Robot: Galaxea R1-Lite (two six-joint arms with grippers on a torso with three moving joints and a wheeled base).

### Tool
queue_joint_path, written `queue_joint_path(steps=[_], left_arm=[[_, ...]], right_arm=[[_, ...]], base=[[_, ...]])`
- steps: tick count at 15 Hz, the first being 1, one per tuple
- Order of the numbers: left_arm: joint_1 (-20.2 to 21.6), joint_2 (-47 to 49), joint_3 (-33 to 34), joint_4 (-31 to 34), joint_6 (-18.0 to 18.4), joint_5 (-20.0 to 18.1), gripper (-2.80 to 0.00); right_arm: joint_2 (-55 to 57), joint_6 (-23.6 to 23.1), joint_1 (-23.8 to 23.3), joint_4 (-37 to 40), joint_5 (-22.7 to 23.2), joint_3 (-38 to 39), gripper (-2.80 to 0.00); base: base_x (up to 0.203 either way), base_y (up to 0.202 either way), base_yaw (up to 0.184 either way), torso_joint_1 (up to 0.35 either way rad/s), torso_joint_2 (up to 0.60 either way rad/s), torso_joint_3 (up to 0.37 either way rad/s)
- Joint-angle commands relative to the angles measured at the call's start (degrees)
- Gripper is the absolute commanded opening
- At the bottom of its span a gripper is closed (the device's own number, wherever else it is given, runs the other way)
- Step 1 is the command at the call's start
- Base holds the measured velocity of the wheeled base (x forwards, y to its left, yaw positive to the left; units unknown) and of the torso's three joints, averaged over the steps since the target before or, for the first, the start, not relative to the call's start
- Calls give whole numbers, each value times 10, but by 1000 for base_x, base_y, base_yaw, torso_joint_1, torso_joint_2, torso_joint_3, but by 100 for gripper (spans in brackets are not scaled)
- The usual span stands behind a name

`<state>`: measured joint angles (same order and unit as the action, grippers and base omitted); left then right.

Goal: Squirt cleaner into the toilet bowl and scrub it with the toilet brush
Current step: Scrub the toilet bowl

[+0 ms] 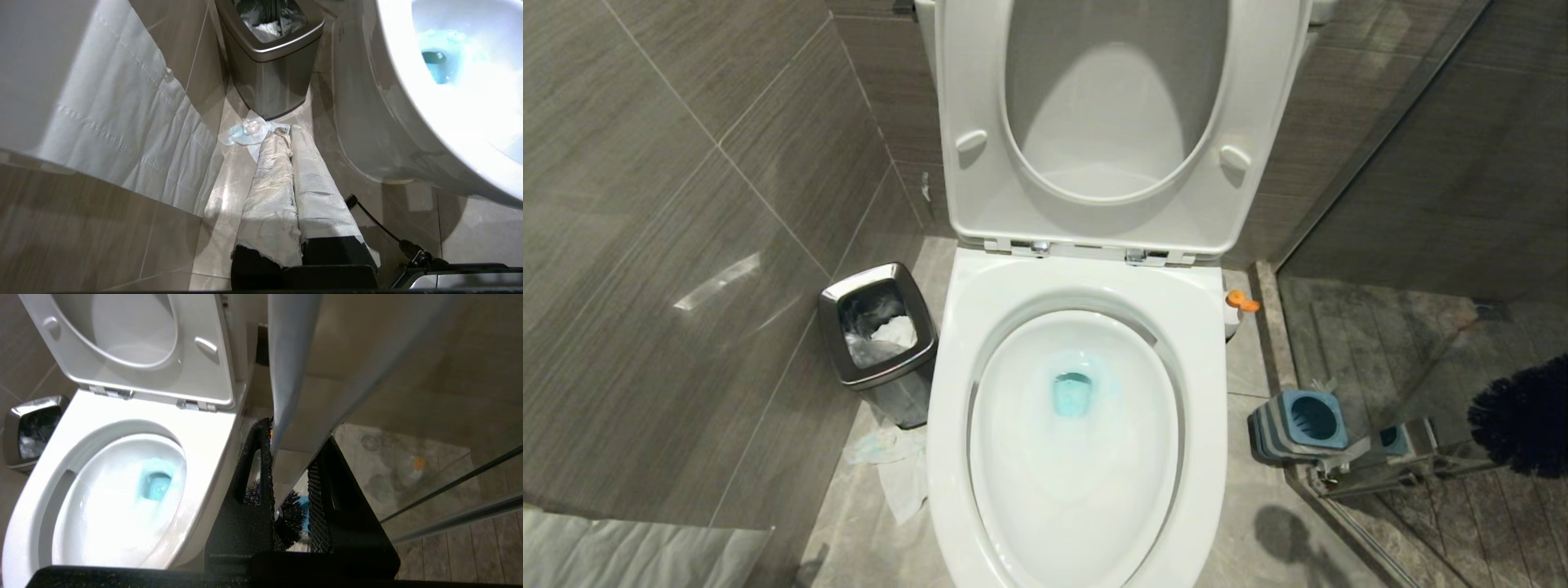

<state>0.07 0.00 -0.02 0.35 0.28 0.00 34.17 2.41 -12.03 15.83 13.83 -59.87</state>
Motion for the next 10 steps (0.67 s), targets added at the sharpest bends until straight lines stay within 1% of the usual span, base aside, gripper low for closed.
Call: queue_joint_path(steps=[1, 4, 5, 7, 10], left_arm=[[0, 0, 0, 0, 0, 0, -280], [0, 0, 0, 0, 0, 0, -280], [0, 0, 0, 0, 0, 0, -280], [0, 0, 0, 0, -1, 0, -280], [0, 0, 0, 0, -2, 0, -280]], right_arm=[[62, 0, 1, -29, 8, 2, -280], [147, 2, 5, -89, 29, 7, -280], [179, 2, 15, -113, 32, 7, -280], [239, 0, 69, -168, 27, 8, -280], [294, 0, 163, -197, -21, 6, -280]], base=[[0, 0, 0, -2, -2, 204], [0, 0, 0, 2, 1, 200], [0, 0, 0, 6, -1, 193], [0, 0, 0, 3, -2, 202], [0, 0, 0, 3, 3, 200]])
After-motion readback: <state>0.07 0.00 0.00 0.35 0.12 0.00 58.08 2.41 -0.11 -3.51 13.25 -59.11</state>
